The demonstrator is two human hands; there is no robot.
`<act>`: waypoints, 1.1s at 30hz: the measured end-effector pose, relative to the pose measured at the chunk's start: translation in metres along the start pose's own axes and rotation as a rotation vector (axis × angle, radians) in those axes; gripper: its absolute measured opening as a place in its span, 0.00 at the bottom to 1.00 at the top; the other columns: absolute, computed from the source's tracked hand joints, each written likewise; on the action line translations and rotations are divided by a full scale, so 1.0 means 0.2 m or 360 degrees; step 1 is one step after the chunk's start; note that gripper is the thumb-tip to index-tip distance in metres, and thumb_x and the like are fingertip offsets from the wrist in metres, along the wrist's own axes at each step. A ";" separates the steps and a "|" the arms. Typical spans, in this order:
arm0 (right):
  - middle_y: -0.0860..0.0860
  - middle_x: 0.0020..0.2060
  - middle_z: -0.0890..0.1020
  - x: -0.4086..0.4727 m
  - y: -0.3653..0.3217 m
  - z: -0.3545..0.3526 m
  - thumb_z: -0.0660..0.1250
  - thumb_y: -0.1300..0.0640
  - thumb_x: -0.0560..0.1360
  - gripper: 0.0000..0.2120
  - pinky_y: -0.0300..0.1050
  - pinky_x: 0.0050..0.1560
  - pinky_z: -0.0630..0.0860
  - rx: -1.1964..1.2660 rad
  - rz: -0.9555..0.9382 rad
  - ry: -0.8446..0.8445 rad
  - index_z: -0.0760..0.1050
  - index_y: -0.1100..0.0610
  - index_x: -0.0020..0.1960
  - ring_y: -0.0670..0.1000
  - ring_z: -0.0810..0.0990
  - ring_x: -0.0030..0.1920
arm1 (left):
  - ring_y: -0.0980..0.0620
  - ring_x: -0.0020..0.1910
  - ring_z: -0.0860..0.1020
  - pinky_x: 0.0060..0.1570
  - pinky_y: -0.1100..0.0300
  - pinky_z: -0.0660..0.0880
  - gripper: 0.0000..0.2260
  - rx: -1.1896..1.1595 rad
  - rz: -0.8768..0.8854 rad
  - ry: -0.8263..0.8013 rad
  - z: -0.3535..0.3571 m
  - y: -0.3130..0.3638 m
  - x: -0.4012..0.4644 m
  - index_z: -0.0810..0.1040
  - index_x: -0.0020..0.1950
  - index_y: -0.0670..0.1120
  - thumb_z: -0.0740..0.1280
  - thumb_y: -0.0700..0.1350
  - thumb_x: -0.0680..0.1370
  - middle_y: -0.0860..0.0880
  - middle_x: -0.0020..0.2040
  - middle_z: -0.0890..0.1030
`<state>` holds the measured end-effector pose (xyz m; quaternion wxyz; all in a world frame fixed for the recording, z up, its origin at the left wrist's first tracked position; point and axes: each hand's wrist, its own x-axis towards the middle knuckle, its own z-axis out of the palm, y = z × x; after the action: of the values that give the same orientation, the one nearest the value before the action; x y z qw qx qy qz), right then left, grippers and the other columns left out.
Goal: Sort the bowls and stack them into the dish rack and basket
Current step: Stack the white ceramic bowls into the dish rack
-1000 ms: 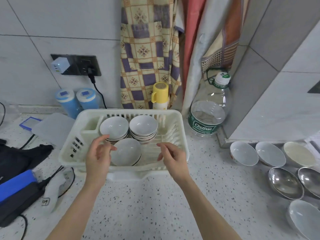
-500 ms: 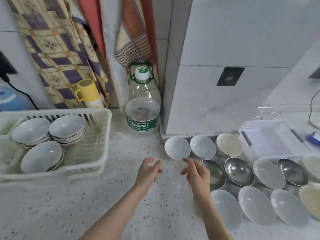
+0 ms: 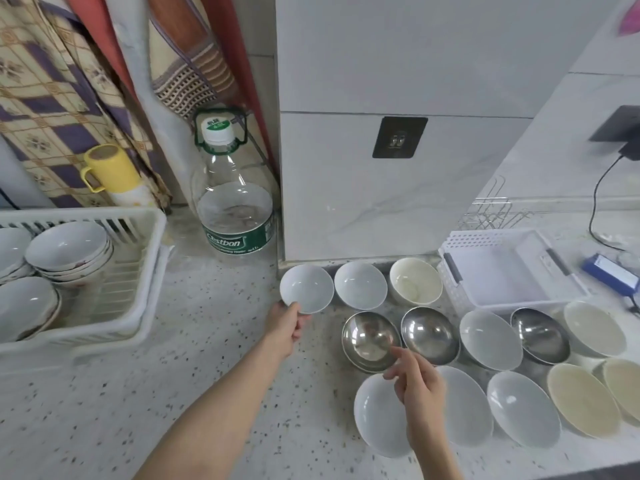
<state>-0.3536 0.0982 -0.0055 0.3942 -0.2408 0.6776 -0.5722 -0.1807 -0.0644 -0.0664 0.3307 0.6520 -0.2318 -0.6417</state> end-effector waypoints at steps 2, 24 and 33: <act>0.53 0.26 0.77 -0.03 0.02 -0.04 0.63 0.63 0.79 0.12 0.33 0.25 0.65 -0.0036 0.0027 0.0018 0.84 0.57 0.44 0.45 0.65 0.23 | 0.55 0.24 0.62 0.19 0.66 0.58 0.14 -0.0014 0.0018 0.0029 -0.01 0.00 -0.01 0.73 0.62 0.41 0.57 0.36 0.78 0.32 0.49 0.83; 0.50 0.38 0.85 -0.55 0.38 -0.11 0.62 0.43 0.75 0.23 0.50 0.47 0.73 -0.0237 0.0615 0.0481 0.67 0.51 0.67 0.51 0.77 0.42 | 0.58 0.20 0.65 0.17 0.67 0.60 0.10 -0.0198 -0.0054 -0.0321 -0.47 -0.34 -0.57 0.74 0.55 0.46 0.57 0.36 0.78 0.42 0.37 0.86; 0.52 0.40 0.86 -0.47 0.39 -0.05 0.61 0.58 0.76 0.18 0.44 0.38 0.71 -0.0075 0.0567 0.0365 0.68 0.56 0.66 0.50 0.76 0.37 | 0.58 0.21 0.64 0.19 0.67 0.60 0.12 -0.0204 -0.0004 -0.0334 -0.47 -0.30 -0.58 0.73 0.58 0.44 0.58 0.36 0.76 0.40 0.40 0.86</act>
<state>-0.2974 0.1959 -0.0566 0.4036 -0.0597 0.7630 -0.5013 -0.1029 0.0728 -0.0362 0.3448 0.5592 -0.2229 -0.7203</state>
